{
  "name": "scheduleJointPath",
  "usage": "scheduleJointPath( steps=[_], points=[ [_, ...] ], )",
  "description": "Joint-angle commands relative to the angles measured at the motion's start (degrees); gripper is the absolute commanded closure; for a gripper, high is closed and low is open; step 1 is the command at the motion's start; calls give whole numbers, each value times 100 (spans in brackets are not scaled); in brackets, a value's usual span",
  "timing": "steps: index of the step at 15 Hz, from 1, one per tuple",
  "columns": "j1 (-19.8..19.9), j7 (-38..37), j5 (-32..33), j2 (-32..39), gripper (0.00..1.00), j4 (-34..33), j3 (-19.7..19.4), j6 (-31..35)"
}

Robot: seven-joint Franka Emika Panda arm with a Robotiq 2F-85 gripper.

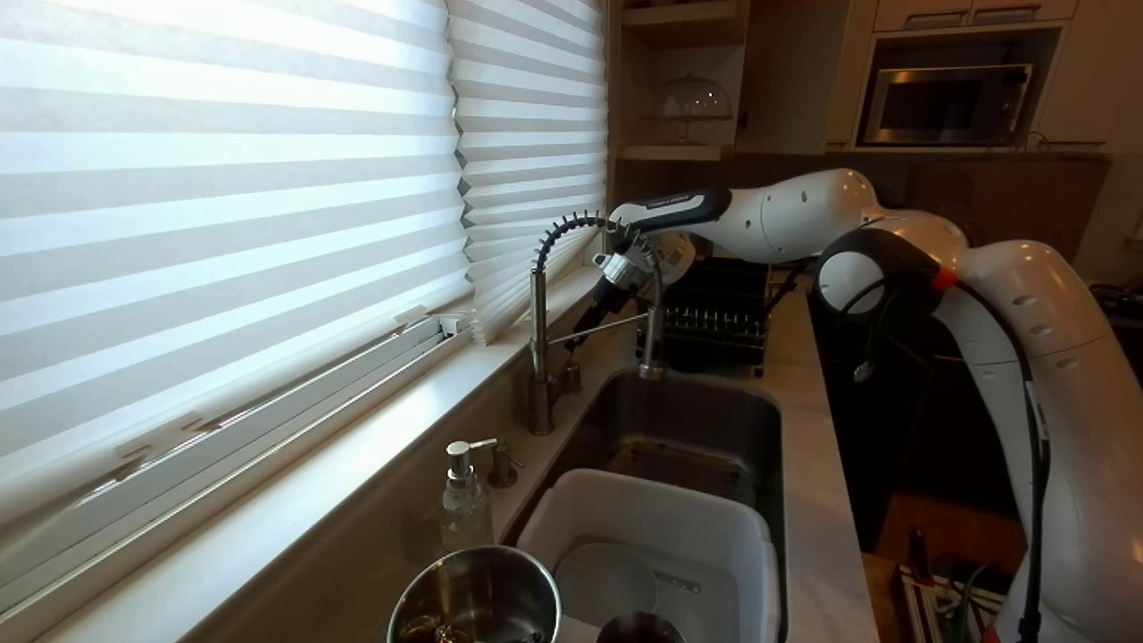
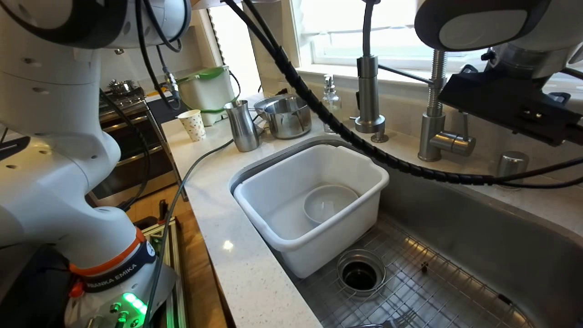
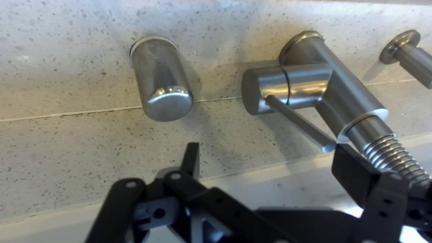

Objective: Open the tap

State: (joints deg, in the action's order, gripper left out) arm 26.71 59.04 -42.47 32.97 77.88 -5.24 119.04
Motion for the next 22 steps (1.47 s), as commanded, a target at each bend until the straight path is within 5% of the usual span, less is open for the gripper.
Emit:
scheduleJointPath(
  steps=[1, 15, 22],
  points=[
    [77, 14, 38, 191, 0, -251, 66, 46],
    [110, -217, 187, 210, 0, -323, 109, -418],
    [-45, 23, 268, 274, 0, -219, -41, 155]
  ],
)
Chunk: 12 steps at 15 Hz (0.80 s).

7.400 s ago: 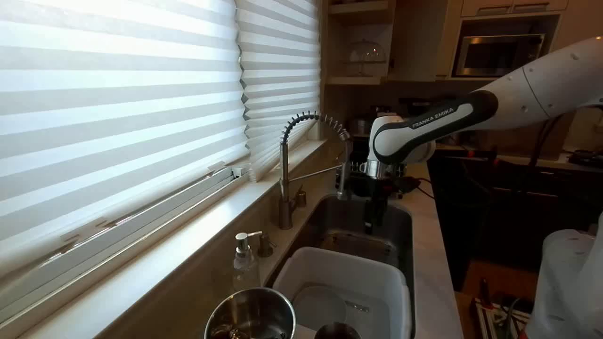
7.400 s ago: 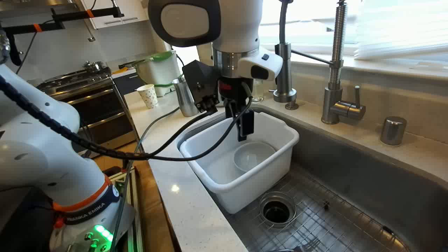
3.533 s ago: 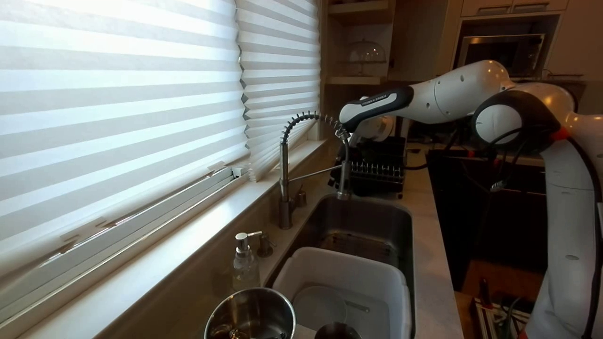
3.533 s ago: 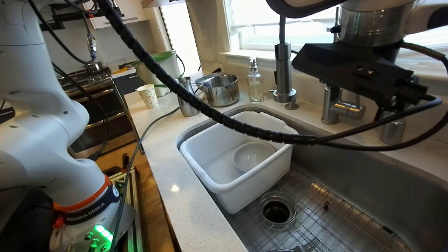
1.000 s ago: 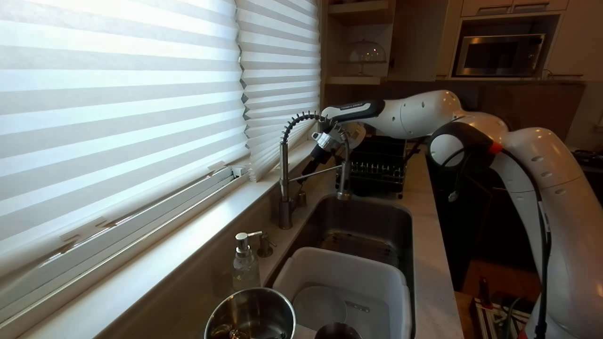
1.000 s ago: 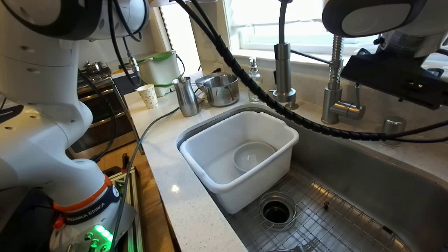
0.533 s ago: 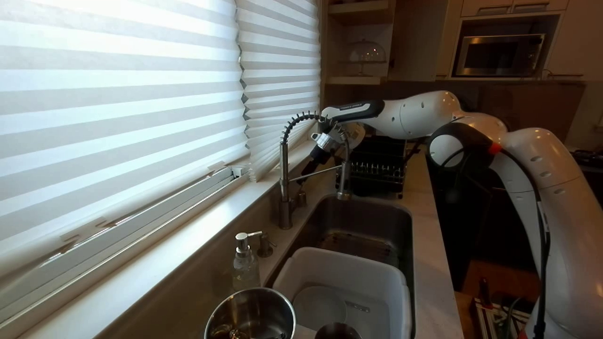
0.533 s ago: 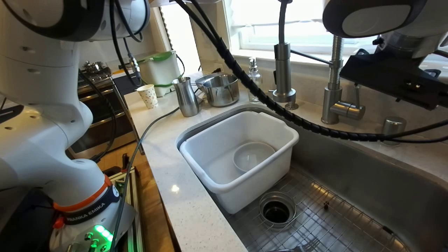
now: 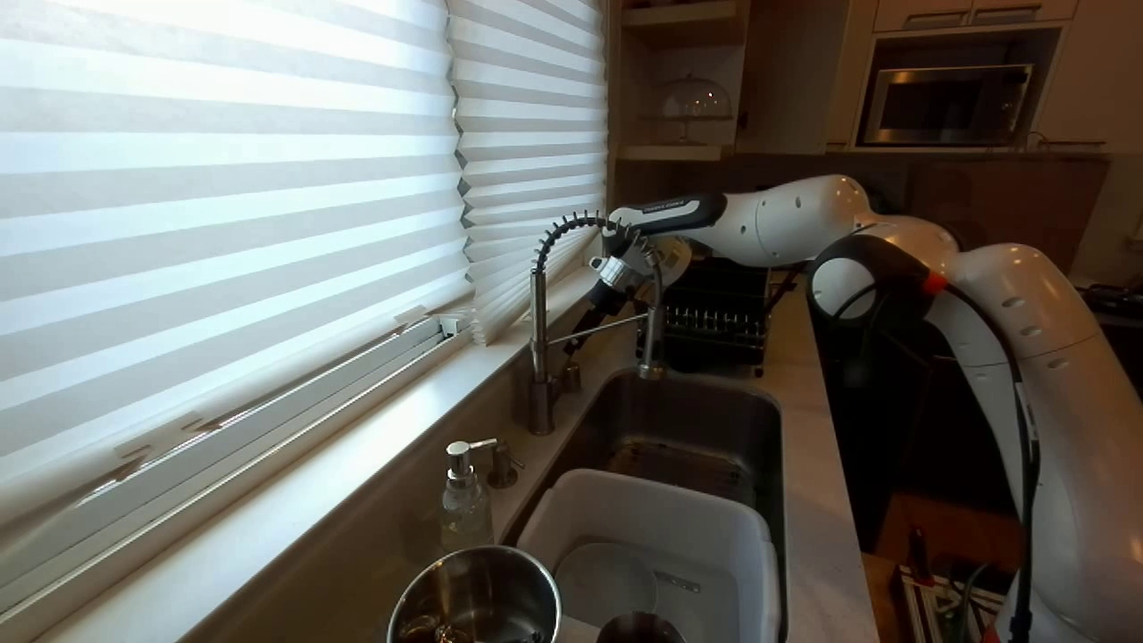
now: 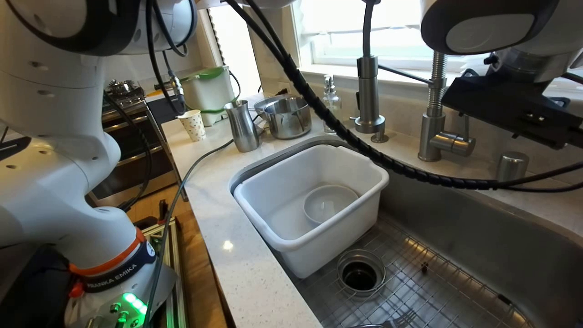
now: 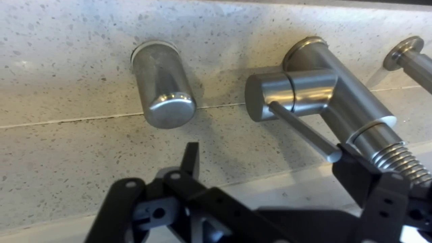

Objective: Open the tap

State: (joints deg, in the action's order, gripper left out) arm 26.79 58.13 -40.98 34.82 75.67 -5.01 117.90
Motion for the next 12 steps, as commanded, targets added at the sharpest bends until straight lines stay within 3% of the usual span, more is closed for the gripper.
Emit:
scheduleJointPath(
  steps=[1, 5, 12],
  points=[
    [-64, 144, 132, 95, 0, 2, -73, 338],
    [-65, 128, 243, 113, 0, -20, -105, 448],
    [-65, -248, 613, -128, 0, 59, -238, 12]
  ],
)
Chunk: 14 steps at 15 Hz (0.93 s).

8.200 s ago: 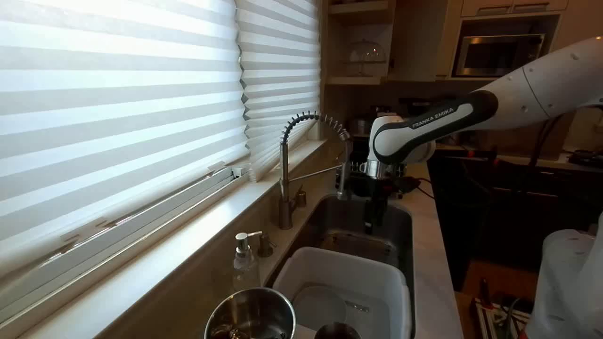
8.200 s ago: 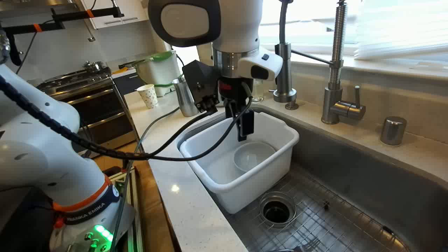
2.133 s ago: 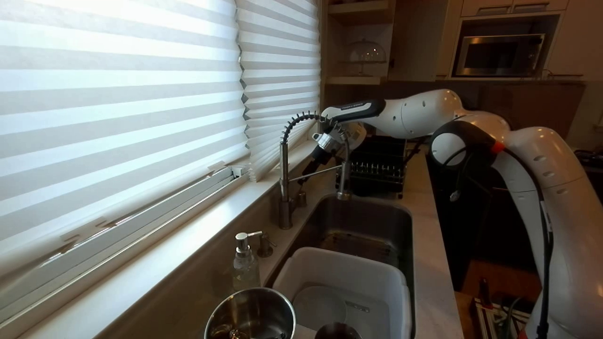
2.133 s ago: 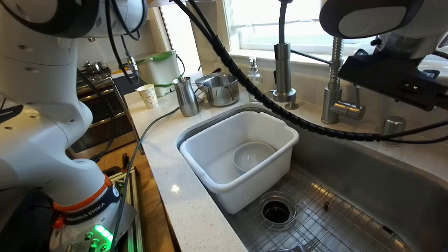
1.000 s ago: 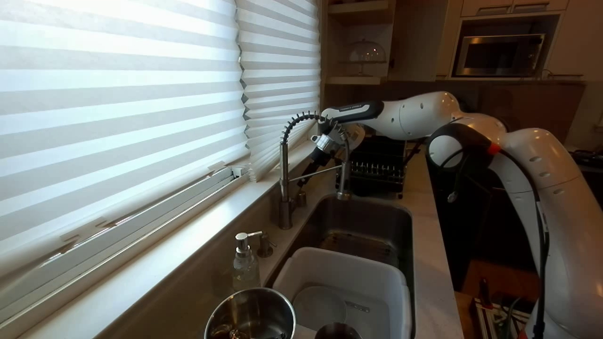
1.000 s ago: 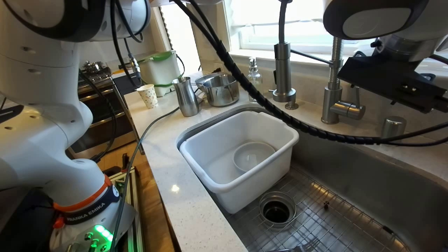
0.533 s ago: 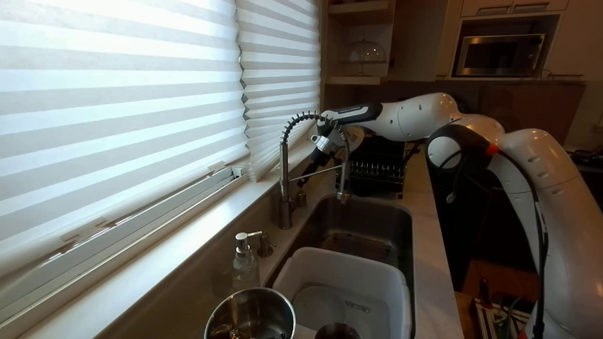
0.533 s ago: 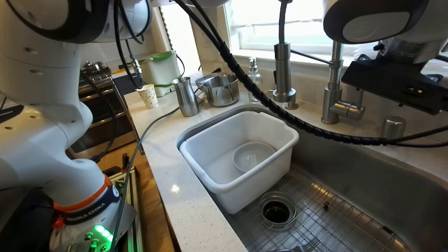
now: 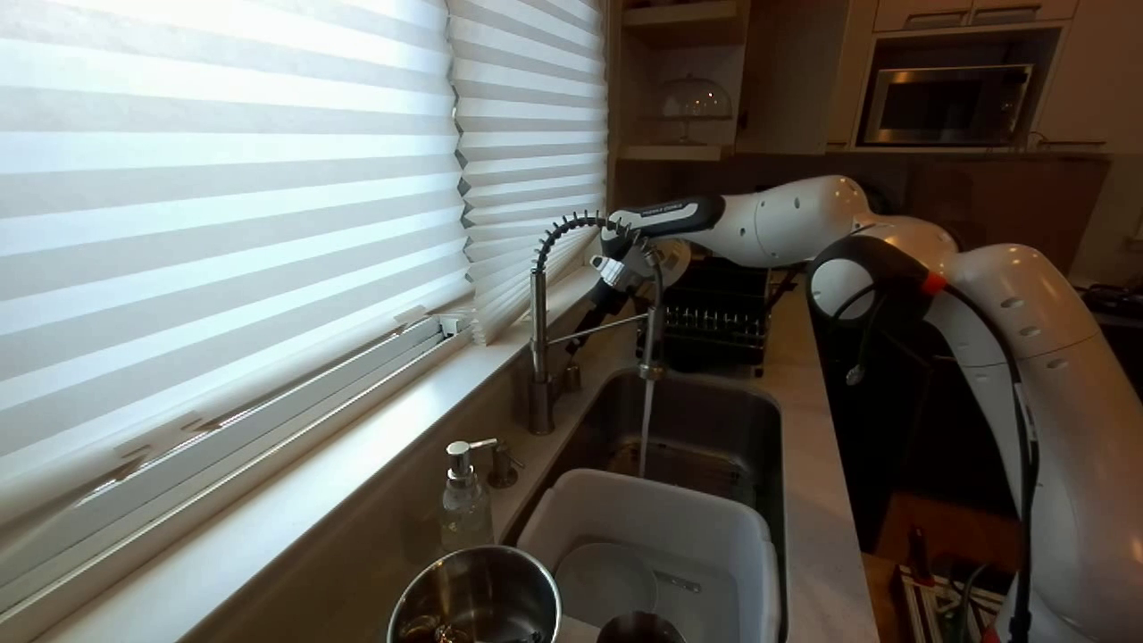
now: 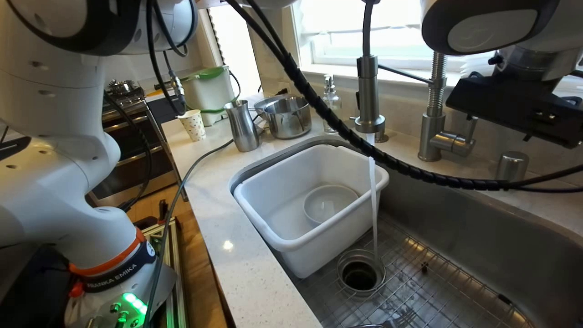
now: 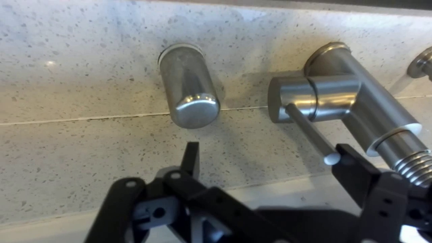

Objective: Open the tap

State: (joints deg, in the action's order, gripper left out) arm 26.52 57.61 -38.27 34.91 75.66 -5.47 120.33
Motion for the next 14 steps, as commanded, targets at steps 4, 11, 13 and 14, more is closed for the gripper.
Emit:
scheduleJointPath(
  steps=[4, 11, 13, 14],
  points=[
    [32, -239, 670, -421, 0, 174, -324, -776],
    [159, -146, 821, -1012, 0, 306, -621, -2168],
    [178, -127, 880, -1227, 0, 320, -670, -2727],
    [175, -137, 934, -1335, 0, 327, -703, -2963]
  ],
)
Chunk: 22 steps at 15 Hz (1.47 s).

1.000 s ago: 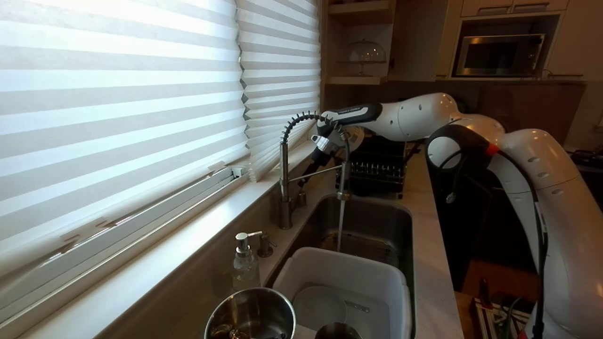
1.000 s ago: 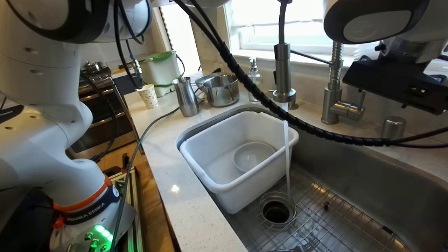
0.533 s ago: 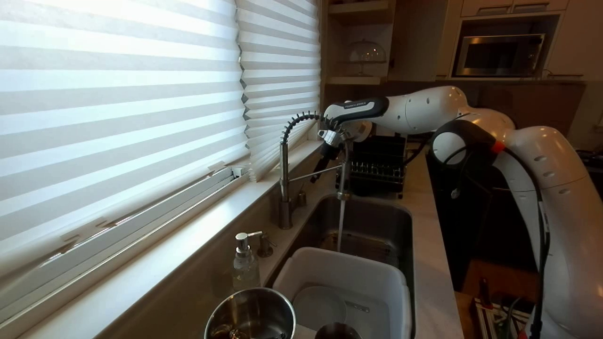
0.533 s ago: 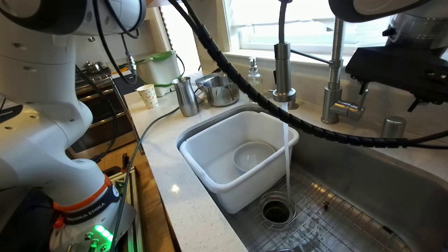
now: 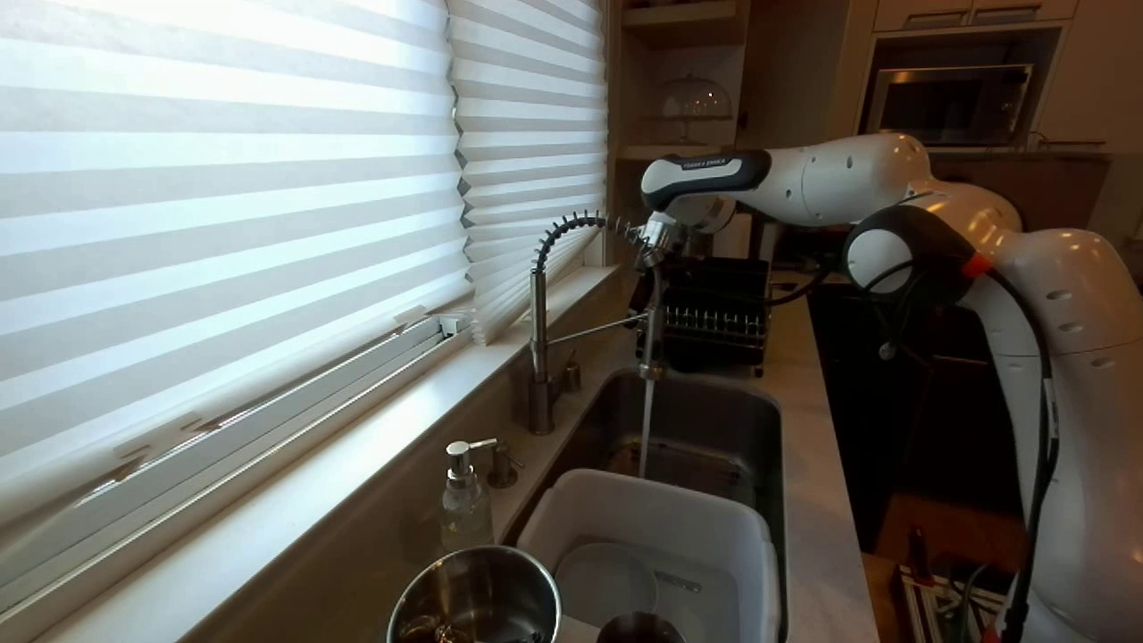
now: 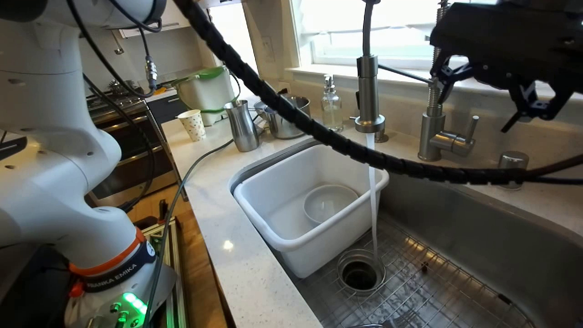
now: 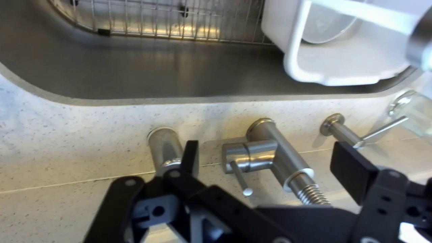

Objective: Open the tap

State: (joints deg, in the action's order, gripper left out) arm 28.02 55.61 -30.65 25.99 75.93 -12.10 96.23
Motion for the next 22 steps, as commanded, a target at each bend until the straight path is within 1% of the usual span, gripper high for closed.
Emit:
scheduleJointPath(
  steps=[1, 4, 5, 8, 9, 14, 15, 18, 22],
  points=[
    [29, 76, 237, -541, 0, 309, -78, -795],
    [2, 72, 550, -873, 0, 326, -185, -1361],
    [-7, 125, 690, -986, 0, 368, -217, -1443],
    [-15, 460, 1072, -1344, 0, 633, -285, -1291],
    [12, 604, 1110, -1445, 0, 758, -302, -1192],
    [88, 881, 996, -1812, 0, 1085, -418, -1272],
    [53, 875, 939, -1827, 0, 1104, -519, -1277],
    [44, 779, 854, -1923, 0, 1239, -632, -1280],
    [-37, 768, 934, -2019, 0, 1419, -680, -1210]
  ],
)
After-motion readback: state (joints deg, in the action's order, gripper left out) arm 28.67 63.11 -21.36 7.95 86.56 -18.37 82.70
